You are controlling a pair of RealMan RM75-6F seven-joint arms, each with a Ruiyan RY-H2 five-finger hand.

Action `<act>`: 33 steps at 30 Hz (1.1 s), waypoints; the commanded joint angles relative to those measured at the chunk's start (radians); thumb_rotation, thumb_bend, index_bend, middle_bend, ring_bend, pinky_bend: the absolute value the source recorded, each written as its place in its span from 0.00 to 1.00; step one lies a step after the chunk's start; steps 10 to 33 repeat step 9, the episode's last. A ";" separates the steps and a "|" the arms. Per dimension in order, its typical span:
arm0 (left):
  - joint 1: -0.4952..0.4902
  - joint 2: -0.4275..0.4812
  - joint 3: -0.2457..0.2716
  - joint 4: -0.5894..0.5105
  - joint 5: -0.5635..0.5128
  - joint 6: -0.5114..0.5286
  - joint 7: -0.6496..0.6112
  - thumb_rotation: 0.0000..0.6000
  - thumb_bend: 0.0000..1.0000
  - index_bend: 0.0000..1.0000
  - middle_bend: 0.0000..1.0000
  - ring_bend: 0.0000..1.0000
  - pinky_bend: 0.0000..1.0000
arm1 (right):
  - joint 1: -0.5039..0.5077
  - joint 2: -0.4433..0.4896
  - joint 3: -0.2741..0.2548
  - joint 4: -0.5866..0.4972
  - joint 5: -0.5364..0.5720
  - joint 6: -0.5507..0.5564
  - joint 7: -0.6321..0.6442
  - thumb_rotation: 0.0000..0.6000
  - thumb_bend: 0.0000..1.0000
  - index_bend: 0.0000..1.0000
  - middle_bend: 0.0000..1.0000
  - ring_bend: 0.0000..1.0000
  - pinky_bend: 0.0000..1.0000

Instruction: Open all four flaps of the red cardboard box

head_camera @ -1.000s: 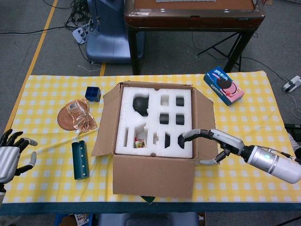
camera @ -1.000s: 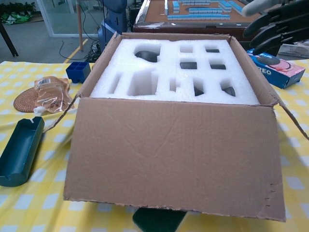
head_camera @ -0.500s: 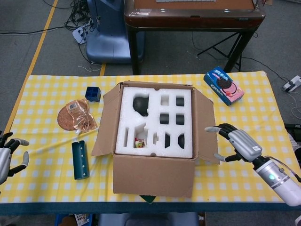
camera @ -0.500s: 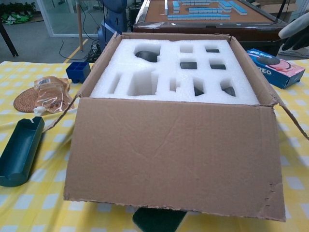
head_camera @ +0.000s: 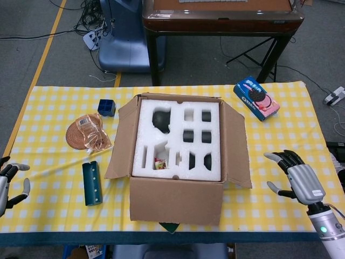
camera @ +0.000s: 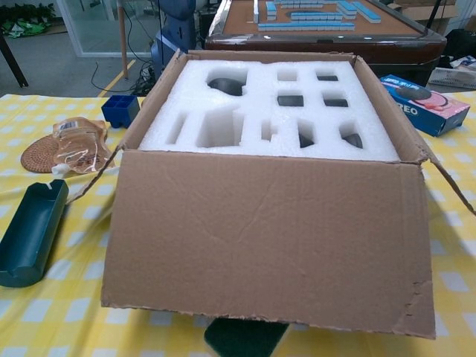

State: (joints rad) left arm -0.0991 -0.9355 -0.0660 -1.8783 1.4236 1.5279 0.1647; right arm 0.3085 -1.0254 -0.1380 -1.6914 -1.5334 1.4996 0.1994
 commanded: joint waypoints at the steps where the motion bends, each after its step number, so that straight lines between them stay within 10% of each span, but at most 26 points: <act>1: 0.009 -0.005 0.008 -0.003 0.012 0.010 0.002 0.71 0.54 0.44 0.36 0.15 0.00 | -0.031 -0.016 0.013 0.014 -0.013 0.026 -0.009 1.00 0.23 0.18 0.24 0.18 0.12; 33: 0.019 -0.008 0.016 -0.003 0.024 0.009 0.006 0.71 0.54 0.43 0.35 0.15 0.00 | -0.061 -0.024 0.039 0.017 -0.039 0.029 -0.013 1.00 0.22 0.18 0.24 0.18 0.12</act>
